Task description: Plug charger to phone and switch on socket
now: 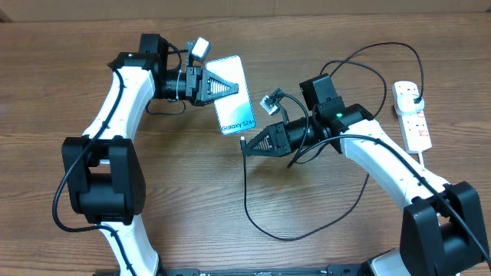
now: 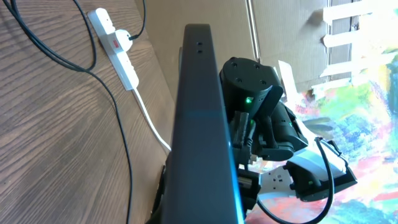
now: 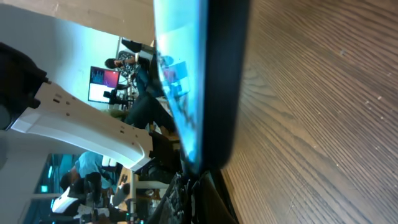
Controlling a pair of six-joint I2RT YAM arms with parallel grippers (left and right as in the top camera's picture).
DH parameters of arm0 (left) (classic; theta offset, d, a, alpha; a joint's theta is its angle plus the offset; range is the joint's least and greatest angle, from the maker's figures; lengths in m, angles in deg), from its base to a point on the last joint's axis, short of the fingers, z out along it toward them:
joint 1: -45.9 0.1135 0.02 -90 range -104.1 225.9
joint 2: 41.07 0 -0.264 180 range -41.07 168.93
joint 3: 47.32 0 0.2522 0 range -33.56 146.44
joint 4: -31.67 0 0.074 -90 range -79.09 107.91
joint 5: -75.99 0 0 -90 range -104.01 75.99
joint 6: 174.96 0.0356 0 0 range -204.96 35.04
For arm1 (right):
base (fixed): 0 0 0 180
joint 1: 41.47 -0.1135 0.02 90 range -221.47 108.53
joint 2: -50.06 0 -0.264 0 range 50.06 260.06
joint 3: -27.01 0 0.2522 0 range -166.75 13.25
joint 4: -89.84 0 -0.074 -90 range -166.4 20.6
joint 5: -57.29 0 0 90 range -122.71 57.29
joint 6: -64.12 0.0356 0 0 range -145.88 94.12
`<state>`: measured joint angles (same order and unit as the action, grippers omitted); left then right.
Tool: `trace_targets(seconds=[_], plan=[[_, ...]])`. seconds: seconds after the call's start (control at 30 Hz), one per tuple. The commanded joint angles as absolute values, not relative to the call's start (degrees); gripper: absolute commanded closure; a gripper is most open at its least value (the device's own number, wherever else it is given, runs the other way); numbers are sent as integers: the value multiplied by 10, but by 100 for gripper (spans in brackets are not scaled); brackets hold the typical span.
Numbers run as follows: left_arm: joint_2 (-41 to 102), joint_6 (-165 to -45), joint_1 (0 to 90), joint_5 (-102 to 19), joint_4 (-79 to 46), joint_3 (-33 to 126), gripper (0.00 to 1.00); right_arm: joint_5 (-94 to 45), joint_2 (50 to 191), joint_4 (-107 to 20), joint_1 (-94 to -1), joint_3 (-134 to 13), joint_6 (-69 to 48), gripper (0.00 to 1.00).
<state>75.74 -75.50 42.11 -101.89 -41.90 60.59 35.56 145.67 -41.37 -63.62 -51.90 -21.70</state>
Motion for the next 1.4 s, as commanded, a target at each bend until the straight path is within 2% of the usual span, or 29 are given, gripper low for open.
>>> trace_targets(seconds=[0.0, 1.37], plan=[[754, -738, 410, -1047, -419, 615, 96, 371, 1444, -418, -634, -517, -232, 96], [754, -737, 400, -1043, -420, 615, 96, 379, 1444, -427, -600, -517, -227, 96]])
